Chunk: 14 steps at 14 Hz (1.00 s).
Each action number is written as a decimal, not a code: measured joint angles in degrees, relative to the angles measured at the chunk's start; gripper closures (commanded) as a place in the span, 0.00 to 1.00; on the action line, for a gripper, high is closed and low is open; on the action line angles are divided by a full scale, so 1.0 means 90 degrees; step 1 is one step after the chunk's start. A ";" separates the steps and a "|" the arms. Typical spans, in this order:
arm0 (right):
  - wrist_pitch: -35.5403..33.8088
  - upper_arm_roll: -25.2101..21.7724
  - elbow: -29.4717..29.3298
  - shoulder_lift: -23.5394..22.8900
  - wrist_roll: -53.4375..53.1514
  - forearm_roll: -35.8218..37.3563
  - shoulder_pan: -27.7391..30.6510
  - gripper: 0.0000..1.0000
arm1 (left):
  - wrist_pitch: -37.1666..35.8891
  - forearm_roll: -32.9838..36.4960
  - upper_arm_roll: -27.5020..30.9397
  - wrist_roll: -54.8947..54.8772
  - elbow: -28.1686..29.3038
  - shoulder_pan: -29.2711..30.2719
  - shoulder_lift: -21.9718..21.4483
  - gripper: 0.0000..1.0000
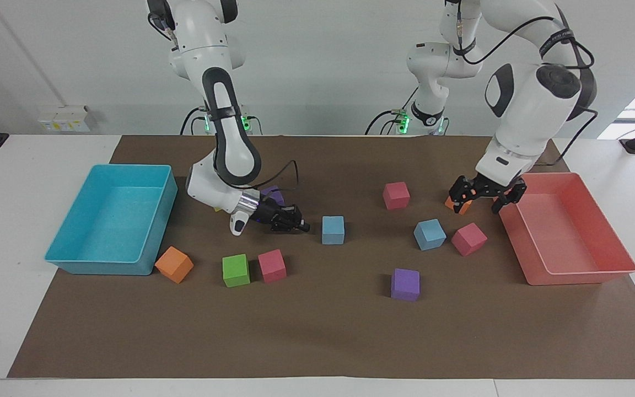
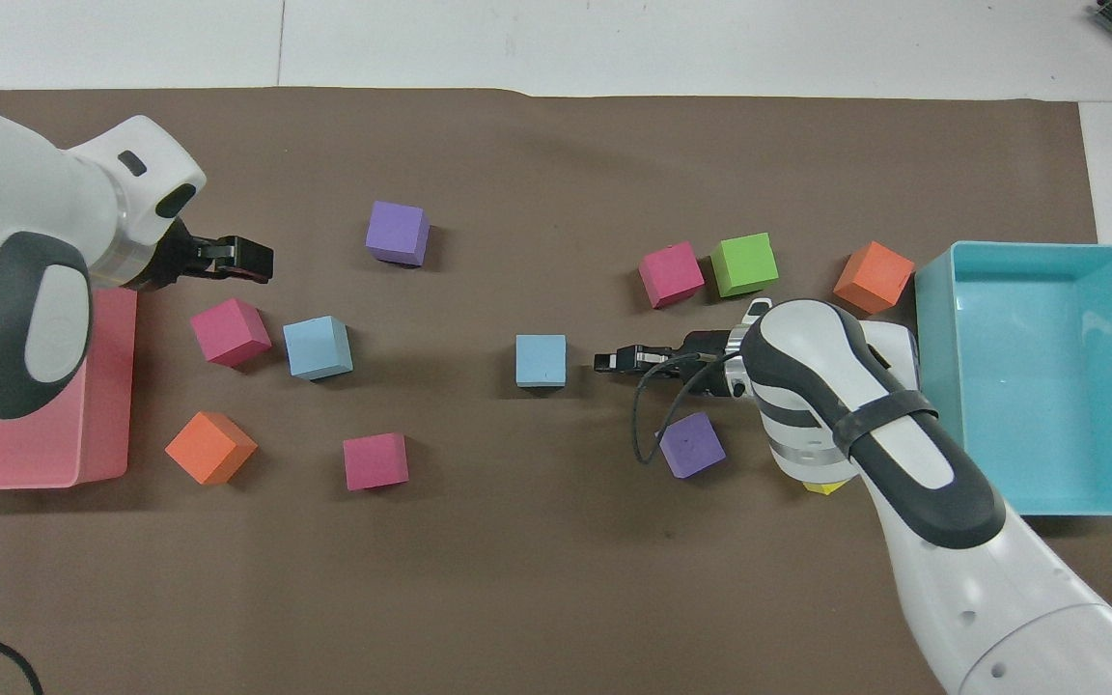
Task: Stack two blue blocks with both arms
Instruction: 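Reach the left gripper to the other blue block and grasp it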
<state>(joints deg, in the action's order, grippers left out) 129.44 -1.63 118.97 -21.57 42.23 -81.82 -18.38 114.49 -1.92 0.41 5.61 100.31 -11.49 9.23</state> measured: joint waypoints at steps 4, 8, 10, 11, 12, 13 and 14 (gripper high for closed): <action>0.0033 0.0000 0.0000 -0.0001 0.0002 0.0000 -0.0003 1.00 | 0.1093 0.0000 -0.0006 0.0203 0.0448 -0.0142 0.0643 0.00; 0.0055 0.0001 0.0000 -0.0002 0.0003 0.0000 -0.0063 1.00 | 0.1670 0.0000 -0.0010 0.0329 0.1073 -0.0205 0.0718 0.00; 0.0075 0.0001 0.0000 -0.0002 0.0003 0.0000 -0.0078 1.00 | 0.1690 0.0000 -0.0012 0.0404 0.1226 -0.0209 0.0694 0.00; 0.0082 0.0001 0.0000 -0.0002 0.0003 0.0000 -0.0080 1.00 | 0.1691 0.0000 -0.0013 0.0419 0.1278 -0.0213 0.0694 0.00; 0.0087 0.0001 0.0000 -0.0002 0.0003 0.0000 -0.0080 1.00 | 0.1692 0.0000 -0.0013 0.0434 0.1337 -0.0217 0.0693 0.00; 0.0090 0.0001 0.0000 -0.0002 0.0003 0.0000 -0.0080 1.00 | 0.1693 0.0000 -0.0013 0.0451 0.1392 -0.0219 0.0689 0.00; 0.0092 0.0001 0.0001 -0.0002 0.0003 0.0000 -0.0080 1.00 | 0.1694 0.0000 -0.0013 0.0472 0.1452 -0.0220 0.0679 0.00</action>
<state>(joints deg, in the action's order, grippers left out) 130.27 -1.62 118.97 -21.59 42.25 -81.82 -19.10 129.73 -1.92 0.29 9.86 113.38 -13.47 15.35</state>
